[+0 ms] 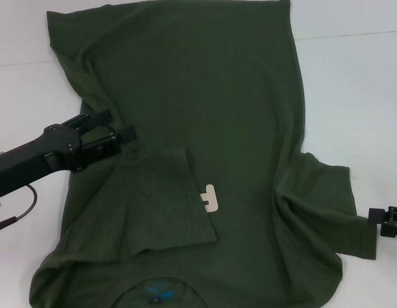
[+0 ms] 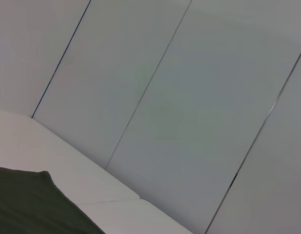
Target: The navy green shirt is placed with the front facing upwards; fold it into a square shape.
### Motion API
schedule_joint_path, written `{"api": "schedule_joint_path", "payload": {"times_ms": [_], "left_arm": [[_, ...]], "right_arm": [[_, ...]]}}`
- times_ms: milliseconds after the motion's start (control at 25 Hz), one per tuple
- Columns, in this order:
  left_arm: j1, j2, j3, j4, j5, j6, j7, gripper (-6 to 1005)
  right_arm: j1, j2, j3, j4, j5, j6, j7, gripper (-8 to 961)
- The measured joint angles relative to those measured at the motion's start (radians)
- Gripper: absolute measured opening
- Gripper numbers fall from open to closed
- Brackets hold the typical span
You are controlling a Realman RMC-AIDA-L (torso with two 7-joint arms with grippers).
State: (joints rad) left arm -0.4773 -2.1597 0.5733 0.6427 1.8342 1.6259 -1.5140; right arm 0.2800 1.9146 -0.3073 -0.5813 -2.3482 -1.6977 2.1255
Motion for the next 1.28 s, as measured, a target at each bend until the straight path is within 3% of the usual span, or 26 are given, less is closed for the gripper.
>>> {"api": "schedule_joint_path", "payload": {"times_ms": [1280], "left_arm": [[-0.004,0.0,0.002,0.0,0.0,-0.035,0.002,904]], "right_arm": [[0.041,0.013,-0.024,0.04,0.003,0.008,0.0,898]]}}
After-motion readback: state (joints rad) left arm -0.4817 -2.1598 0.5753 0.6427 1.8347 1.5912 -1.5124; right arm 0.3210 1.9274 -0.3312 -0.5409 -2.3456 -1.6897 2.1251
